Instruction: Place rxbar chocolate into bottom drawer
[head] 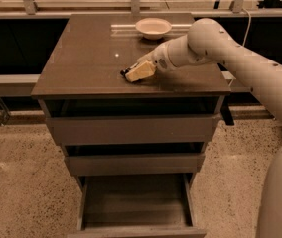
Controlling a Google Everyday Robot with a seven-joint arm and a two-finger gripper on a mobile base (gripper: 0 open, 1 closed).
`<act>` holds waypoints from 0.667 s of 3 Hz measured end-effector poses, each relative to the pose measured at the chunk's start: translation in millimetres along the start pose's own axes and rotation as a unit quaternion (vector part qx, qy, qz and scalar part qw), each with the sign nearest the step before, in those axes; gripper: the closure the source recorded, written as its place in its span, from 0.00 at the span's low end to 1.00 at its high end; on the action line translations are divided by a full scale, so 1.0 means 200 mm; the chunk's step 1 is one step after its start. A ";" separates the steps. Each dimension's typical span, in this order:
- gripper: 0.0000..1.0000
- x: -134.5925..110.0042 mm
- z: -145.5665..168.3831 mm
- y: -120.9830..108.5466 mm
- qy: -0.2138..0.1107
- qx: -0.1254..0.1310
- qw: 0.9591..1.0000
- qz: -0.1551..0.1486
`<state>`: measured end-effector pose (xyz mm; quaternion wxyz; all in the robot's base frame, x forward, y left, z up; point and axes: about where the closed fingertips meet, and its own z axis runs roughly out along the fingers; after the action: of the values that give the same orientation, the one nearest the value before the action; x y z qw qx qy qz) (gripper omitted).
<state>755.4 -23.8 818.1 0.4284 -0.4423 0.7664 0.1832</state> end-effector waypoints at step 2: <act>1.00 0.00 0.00 0.00 0.000 0.000 1.000 0.000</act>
Offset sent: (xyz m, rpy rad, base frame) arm -0.0655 -0.0300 0.0623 -0.6894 -0.2809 -0.1339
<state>755.4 -23.8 818.3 0.4284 -0.4423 0.7664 0.1832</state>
